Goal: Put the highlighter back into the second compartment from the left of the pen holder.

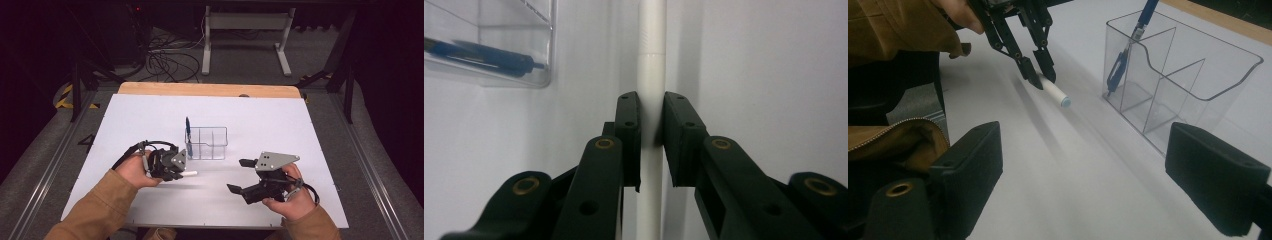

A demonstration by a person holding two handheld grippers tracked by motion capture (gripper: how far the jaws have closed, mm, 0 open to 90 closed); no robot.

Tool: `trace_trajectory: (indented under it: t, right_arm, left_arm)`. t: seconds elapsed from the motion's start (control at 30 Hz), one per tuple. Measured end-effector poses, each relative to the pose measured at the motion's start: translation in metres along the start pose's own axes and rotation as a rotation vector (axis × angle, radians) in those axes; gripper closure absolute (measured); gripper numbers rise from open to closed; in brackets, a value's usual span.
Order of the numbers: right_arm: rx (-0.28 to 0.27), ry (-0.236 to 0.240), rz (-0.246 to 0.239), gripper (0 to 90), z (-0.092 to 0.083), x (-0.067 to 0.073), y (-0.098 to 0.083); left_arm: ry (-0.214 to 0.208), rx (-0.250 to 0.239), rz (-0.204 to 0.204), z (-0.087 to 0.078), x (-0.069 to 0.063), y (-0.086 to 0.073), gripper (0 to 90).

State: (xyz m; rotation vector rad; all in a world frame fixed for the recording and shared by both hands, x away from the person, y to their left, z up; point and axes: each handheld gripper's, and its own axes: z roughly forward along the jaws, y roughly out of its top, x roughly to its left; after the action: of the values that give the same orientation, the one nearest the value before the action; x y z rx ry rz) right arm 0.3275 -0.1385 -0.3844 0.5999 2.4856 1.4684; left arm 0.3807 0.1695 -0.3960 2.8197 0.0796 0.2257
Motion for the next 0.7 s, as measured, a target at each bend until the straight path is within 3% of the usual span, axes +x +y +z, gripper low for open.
trace_trajectory:
  t: [0.6,0.7]
  right_arm:
    - [-0.006,0.001,0.001,15.9,-0.001,0.000,0.000]
    - [-0.005,0.001,0.002,15.9,-0.001,0.000,0.000]
  left_arm:
    - [0.027,-0.024,0.002,-0.016,0.002,0.004,78.5]
    - [0.033,-0.053,-0.004,-0.020,0.002,0.004,78.5]
